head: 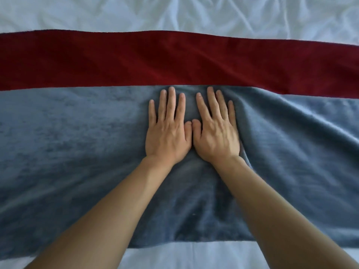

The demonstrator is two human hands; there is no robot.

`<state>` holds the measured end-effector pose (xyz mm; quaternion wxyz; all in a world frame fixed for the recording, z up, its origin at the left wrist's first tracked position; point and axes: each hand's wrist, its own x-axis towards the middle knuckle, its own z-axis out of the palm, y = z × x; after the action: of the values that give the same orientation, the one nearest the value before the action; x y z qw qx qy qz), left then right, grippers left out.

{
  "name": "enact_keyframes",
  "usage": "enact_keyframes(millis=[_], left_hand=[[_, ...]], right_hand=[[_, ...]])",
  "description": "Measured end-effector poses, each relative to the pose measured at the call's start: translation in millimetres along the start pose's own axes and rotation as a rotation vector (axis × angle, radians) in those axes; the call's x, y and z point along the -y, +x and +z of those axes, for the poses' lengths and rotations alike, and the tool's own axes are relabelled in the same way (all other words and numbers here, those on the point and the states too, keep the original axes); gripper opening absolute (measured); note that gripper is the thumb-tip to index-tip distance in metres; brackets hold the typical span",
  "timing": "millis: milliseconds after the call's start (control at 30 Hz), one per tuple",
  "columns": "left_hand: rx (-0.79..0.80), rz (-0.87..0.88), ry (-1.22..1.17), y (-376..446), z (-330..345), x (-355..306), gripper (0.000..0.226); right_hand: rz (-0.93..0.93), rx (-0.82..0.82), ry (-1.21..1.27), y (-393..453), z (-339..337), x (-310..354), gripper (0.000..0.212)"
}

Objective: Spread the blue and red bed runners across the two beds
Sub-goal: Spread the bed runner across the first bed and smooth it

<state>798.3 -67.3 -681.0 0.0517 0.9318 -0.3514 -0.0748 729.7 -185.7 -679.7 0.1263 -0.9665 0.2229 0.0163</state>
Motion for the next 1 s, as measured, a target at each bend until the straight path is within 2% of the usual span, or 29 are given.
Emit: enact_keyframes(millis=[167,267,367,433,500,567,633,833,933,1000], left_hand=[[0.003,0.098,0.003,25.8,8.9,-65.8,0.066],[0.025,0.141,-0.011,29.5,5.6,-76.2,0.068],[0.021,0.13,-0.045,24.2,-4.4,-58.1,0.069],[-0.007,0.098,-0.056,19.6,-11.3,-40.8,0.067],[-0.024,0.073,-0.042,13.6,-14.9,-23.2,0.065],[-0.01,0.048,0.005,4.6,-13.5,-1.4,0.065],[0.021,0.023,0.04,-6.6,-10.7,27.7,0.069],[-0.015,-0.098,0.054,-31.2,-16.2,109.5,0.069],[0.007,-0.115,0.002,-35.5,-27.5,109.1,0.069],[0.029,-0.112,-0.081,-37.1,-41.6,101.3,0.067]], right_hand=[[0.07,-0.061,-0.043,-2.6,-17.8,-77.7,0.068],[0.099,-0.076,-0.054,-3.9,-26.5,-100.3,0.07],[0.148,-0.118,-0.008,-3.8,-32.7,-92.5,0.066],[0.039,-0.132,0.027,-2.4,-32.9,-65.7,0.062],[-0.125,-0.078,0.085,-1.4,-26.1,-29.6,0.058],[-0.187,-0.019,0.098,-0.2,-15.8,-4.4,0.056],[-0.135,-0.012,0.041,1.0,-10.9,-6.6,0.058],[0.114,-0.045,-0.055,-14.2,-26.7,-80.9,0.068],[0.174,-0.049,-0.033,-15.8,-36.3,-63.9,0.064],[0.093,-0.06,0.034,-14.7,-46.2,-31.0,0.056]])
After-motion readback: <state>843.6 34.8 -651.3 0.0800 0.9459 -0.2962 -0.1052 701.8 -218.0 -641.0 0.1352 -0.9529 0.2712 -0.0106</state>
